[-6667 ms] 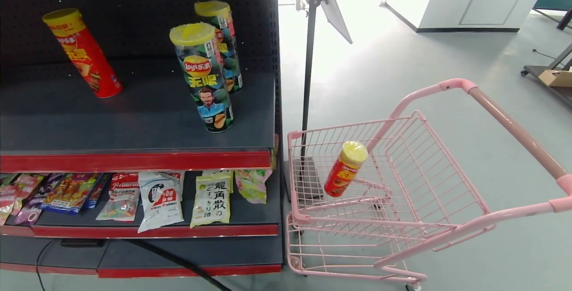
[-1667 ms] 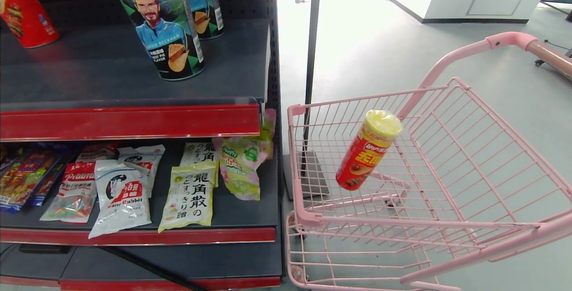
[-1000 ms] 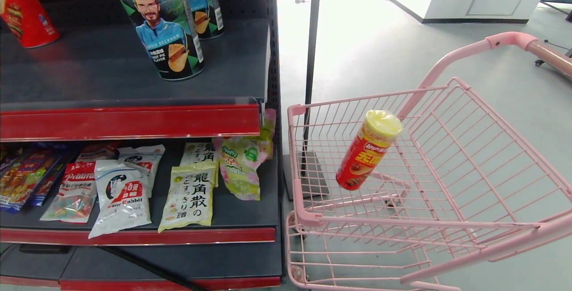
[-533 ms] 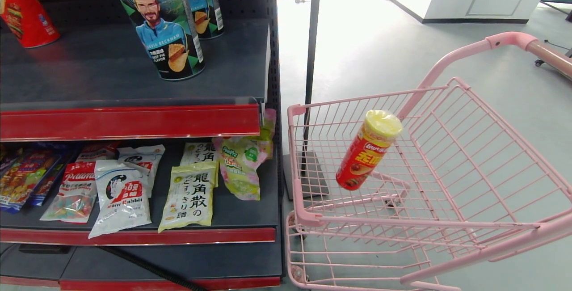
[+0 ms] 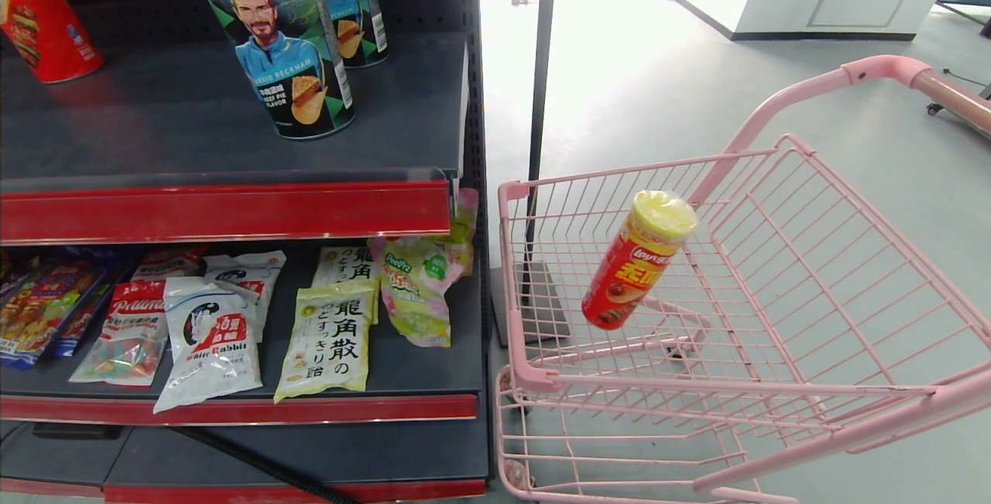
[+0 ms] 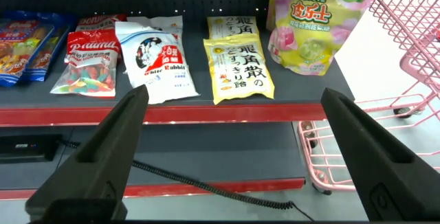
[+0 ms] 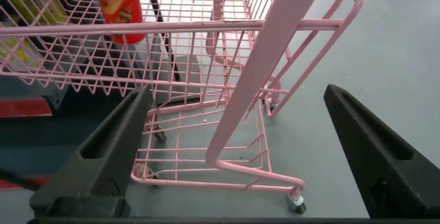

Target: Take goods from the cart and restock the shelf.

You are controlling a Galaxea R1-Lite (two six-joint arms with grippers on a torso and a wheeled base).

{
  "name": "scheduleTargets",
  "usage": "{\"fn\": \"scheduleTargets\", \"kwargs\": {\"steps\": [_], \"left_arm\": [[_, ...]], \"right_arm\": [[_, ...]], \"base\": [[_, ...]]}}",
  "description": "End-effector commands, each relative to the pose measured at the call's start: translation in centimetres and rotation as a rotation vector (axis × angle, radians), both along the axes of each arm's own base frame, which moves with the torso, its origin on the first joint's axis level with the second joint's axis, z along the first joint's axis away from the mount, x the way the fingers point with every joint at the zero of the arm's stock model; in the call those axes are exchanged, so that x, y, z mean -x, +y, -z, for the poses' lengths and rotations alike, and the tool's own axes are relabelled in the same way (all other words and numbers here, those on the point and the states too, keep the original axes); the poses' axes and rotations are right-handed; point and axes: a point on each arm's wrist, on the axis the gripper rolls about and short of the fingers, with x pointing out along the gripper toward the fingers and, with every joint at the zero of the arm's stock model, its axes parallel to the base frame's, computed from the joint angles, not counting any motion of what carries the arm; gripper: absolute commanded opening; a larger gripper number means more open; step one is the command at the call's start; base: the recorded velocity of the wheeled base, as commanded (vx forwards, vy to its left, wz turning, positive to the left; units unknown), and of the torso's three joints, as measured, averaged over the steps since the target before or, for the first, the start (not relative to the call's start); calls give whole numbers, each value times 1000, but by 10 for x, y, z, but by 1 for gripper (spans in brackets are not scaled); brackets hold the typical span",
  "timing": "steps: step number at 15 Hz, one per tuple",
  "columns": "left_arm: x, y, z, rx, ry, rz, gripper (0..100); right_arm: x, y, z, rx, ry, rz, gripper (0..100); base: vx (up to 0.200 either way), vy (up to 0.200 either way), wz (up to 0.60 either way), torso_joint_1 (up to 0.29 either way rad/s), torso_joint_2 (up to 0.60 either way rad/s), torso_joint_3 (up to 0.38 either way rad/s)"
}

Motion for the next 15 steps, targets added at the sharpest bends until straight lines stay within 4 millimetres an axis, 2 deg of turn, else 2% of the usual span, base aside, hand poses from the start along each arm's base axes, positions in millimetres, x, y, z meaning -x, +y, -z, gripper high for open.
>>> {"fn": "scheduleTargets", "kwargs": {"steps": [1,15], "left_arm": [[0,0,0,0,1,0,100],[0,0,0,0,1,0,100]], "right_arm": [[0,0,0,2,1,-1,100],[0,0,0,7,1,2,100]], "base": [[0,0,0,0,0,0],[0,0,0,0,0,0]]}}
